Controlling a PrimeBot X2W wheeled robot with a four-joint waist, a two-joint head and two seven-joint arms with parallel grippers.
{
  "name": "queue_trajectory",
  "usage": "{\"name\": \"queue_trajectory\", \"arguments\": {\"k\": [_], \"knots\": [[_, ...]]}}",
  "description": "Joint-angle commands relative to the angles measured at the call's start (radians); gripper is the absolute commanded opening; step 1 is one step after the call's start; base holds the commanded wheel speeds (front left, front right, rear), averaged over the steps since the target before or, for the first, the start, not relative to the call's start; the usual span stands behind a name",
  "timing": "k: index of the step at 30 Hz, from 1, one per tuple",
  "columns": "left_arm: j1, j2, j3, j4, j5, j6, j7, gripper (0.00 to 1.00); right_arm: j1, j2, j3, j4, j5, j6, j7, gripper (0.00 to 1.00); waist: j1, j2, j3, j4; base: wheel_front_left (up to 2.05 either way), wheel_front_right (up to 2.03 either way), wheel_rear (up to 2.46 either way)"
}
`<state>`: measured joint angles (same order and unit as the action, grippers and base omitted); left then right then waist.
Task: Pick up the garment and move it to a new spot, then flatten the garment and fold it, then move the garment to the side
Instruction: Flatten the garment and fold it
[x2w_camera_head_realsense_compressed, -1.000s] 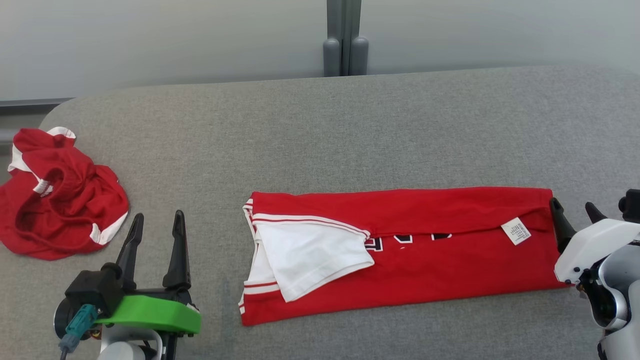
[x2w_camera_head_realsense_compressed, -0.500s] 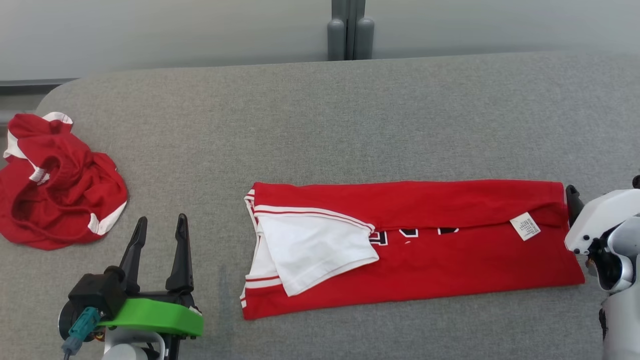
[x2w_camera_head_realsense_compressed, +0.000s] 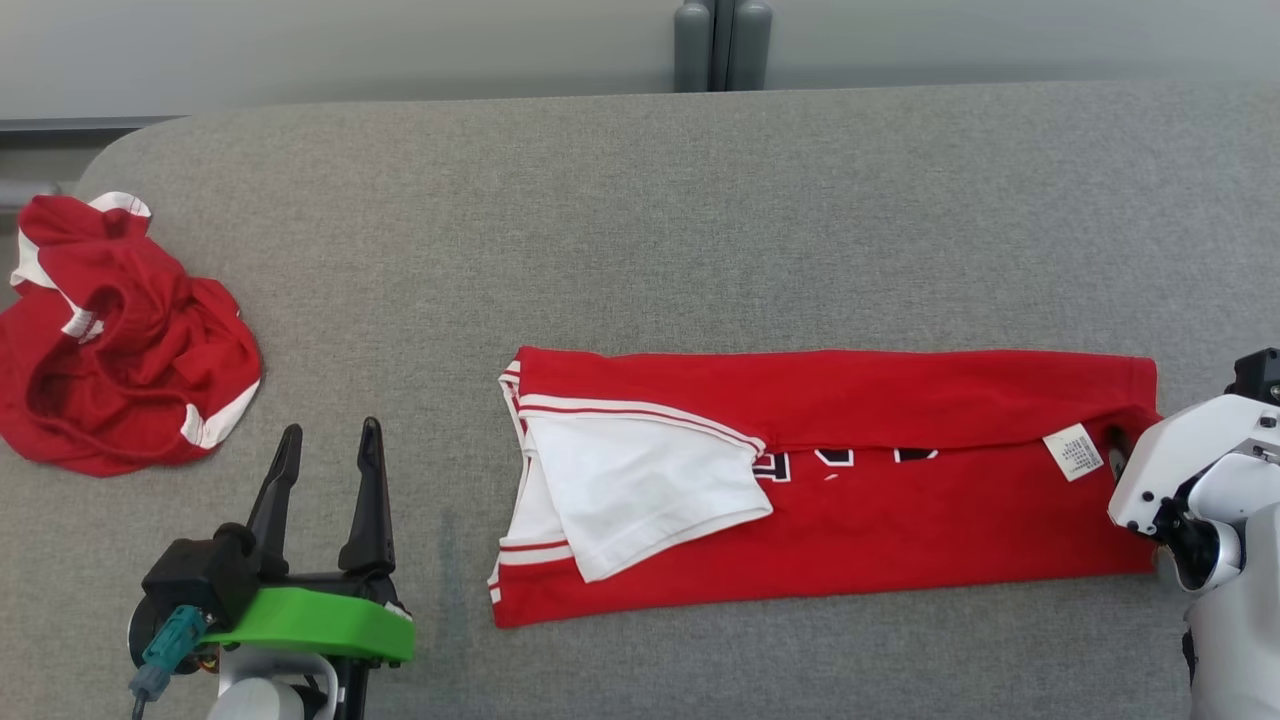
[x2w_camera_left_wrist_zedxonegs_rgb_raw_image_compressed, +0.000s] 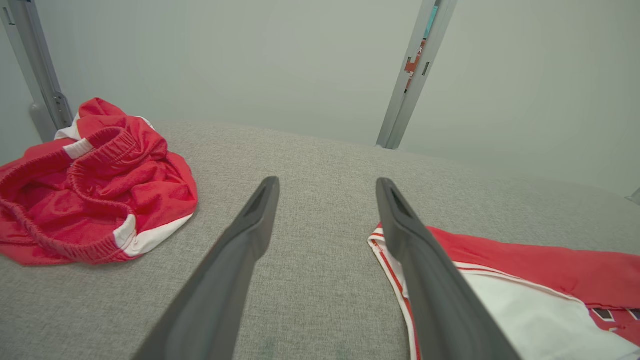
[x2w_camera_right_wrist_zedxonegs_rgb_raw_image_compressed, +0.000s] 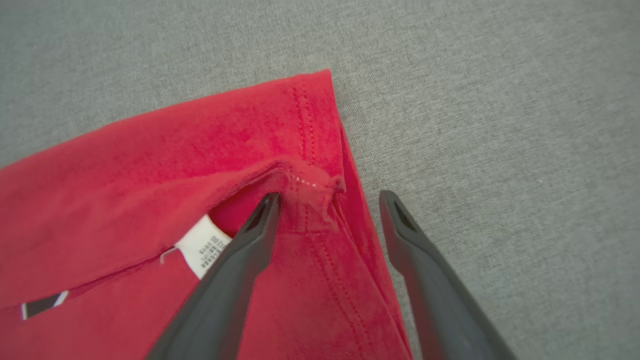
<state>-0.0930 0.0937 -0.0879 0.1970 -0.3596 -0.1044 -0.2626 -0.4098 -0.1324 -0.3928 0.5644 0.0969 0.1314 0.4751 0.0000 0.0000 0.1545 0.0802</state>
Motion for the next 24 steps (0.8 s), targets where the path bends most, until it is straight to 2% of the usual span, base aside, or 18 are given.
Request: {"name": "queue_trajectory", "arguments": {"k": [1,12,16,17,18,19,24], "knots": [[-0.014,-0.001,0.008,0.002,0.007,-0.004,-0.003,1.0,0.007,-0.003,0.003,0.005,0.007,-0.001,-0.003,1.0,0.0,0.0,0.002,0.0,0.0,0.0,0.0],[-0.029,-0.012,0.009,0.001,0.018,-0.018,-0.003,1.0,-0.019,-0.014,-0.008,0.066,0.007,-0.001,-0.008,1.0,0.0,0.0,0.034,0.019,0.0,0.0,0.0],[-0.035,-0.012,0.011,0.001,0.025,-0.018,-0.003,1.0,-0.021,-0.011,-0.014,0.106,0.007,-0.002,0.025,1.0,0.0,0.0,0.043,0.025,0.0,0.0,0.0],[-0.037,-0.01,0.012,0.002,0.025,-0.019,-0.003,1.0,-0.021,-0.01,-0.013,0.118,0.007,-0.002,0.035,0.72,0.0,0.0,0.044,0.026,0.0,0.0,0.0],[-0.037,-0.008,0.013,0.003,0.026,-0.02,-0.003,1.0,-0.021,-0.01,-0.013,0.123,0.01,-0.002,0.036,0.49,0.0,0.0,0.045,0.026,0.0,0.0,0.0],[-0.038,-0.007,0.014,0.004,0.027,-0.02,-0.003,1.0,-0.021,-0.01,-0.008,0.125,0.014,-0.002,0.035,0.02,0.0,0.0,0.044,0.026,0.0,0.0,0.0],[-0.037,-0.001,0.019,0.007,0.033,-0.023,-0.003,1.0,-0.024,-0.034,-0.006,0.11,0.015,-0.003,0.003,0.0,0.0,0.0,0.033,0.023,0.0,0.0,0.0]]}}
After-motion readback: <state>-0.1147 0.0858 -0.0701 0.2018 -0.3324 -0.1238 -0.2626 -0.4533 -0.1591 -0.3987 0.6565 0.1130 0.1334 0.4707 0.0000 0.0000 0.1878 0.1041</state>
